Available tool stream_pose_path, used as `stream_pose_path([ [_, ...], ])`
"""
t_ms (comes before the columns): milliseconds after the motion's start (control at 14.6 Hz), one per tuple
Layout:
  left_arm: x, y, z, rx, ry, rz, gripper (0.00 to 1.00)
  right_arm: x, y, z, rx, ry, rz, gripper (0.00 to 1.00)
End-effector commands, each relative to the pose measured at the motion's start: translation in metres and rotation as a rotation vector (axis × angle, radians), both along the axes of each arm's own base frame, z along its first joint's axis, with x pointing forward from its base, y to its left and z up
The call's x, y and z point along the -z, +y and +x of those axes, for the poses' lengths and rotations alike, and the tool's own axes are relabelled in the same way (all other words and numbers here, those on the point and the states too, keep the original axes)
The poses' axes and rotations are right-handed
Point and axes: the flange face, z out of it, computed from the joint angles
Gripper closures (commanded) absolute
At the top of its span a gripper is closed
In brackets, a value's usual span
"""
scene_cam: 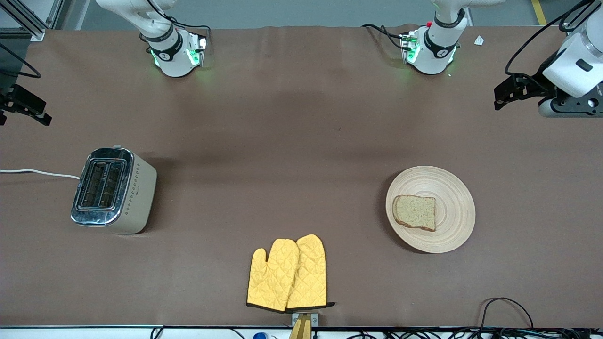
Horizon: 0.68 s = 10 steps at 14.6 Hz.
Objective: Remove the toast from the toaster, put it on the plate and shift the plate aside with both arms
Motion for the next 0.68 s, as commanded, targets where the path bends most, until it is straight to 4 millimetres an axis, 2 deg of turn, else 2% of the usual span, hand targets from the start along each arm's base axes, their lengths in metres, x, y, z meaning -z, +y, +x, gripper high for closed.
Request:
stream_pose_path([
  [0, -0.006, 0.0, -0.007, 0.0, -0.016, -0.008, 0.0, -0.002, -0.002, -0.004, 0.009, 0.008, -0.016, 0.0],
  [342, -0.021, -0.003, 0.0, 0.007, -0.05, -0.007, 0.0, 0.002, -0.008, -0.007, 0.021, 0.035, -0.001, 0.0],
  [616, -0.019, -0.003, 0.002, 0.007, -0.045, -0.009, 0.0, 0.002, -0.008, -0.007, 0.023, 0.033, -0.001, 0.0],
])
